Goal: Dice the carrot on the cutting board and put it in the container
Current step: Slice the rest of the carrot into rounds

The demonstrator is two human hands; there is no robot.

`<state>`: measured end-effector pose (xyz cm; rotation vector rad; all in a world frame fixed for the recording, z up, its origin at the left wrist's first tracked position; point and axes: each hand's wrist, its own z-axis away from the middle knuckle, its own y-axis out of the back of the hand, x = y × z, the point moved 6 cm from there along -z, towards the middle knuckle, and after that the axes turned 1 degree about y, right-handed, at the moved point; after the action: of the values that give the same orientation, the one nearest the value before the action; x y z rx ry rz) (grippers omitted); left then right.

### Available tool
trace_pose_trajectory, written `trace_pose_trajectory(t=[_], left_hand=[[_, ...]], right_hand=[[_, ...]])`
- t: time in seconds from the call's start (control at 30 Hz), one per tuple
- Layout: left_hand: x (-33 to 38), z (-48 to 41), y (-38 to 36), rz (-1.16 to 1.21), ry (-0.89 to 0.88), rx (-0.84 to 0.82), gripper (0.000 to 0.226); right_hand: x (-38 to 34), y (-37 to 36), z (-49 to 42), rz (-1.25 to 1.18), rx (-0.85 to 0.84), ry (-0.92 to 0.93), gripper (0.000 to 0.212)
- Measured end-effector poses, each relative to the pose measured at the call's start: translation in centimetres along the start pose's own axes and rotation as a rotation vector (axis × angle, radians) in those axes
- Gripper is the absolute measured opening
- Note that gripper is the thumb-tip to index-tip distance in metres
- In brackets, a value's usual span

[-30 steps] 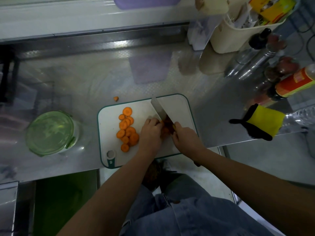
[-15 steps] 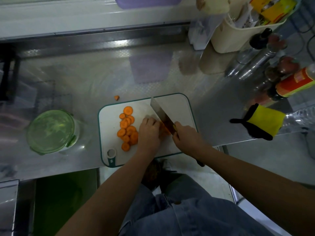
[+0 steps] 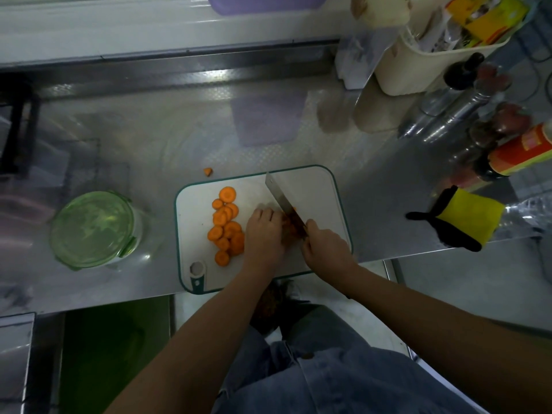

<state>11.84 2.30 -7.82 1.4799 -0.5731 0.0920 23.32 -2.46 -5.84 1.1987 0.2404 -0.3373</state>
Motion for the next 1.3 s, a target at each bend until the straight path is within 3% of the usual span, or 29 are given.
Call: trace_pose_trajectory(t=[0.27, 0.43, 1.03, 1.3], left_hand=[[-0.2, 0.7, 0.2, 0.029, 0.031, -0.007, 0.015], [-0.4, 0.7, 0.4, 0.06, 0.078, -0.028, 0.007], [-0.4, 0.8, 0.1, 0.075, 0.084, -0.128, 0.012], [-1.0, 1.5, 0.4, 0.122, 0.133, -0.055, 0.012]], right_hand=[[-0.1, 2.0, 0.1, -0.095, 0.056, 0.04, 0.02], [-0.5, 1.9, 0.3, -0.054, 0.0, 0.044, 0.019], [-0.1, -0.2, 0.2, -0.071, -0.012, -0.007, 0.021], [-0.8, 1.9, -0.6, -0.109, 0.084, 0.034, 0.027]])
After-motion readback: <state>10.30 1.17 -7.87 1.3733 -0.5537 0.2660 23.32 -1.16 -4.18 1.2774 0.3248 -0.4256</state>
